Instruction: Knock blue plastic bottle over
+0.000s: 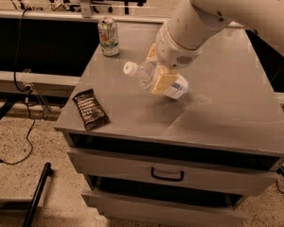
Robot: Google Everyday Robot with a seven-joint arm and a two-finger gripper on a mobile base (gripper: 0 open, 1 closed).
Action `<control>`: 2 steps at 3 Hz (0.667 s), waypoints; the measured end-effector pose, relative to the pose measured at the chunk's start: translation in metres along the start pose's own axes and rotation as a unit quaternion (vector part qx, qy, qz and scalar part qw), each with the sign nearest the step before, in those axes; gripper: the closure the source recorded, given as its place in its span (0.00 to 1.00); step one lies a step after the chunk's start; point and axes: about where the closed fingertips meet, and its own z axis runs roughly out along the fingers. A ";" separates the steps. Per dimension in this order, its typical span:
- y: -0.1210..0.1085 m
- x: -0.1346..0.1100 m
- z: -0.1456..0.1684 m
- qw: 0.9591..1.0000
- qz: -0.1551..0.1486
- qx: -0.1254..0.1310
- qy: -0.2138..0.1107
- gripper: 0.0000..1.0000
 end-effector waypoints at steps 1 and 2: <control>0.000 0.000 -0.002 1.000 0.002 0.002 -0.002 0.53; 0.000 -0.001 -0.003 1.000 0.001 0.002 -0.002 0.28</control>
Offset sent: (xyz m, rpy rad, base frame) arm -0.0005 -0.0004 0.0019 0.0056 -0.0011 -0.0025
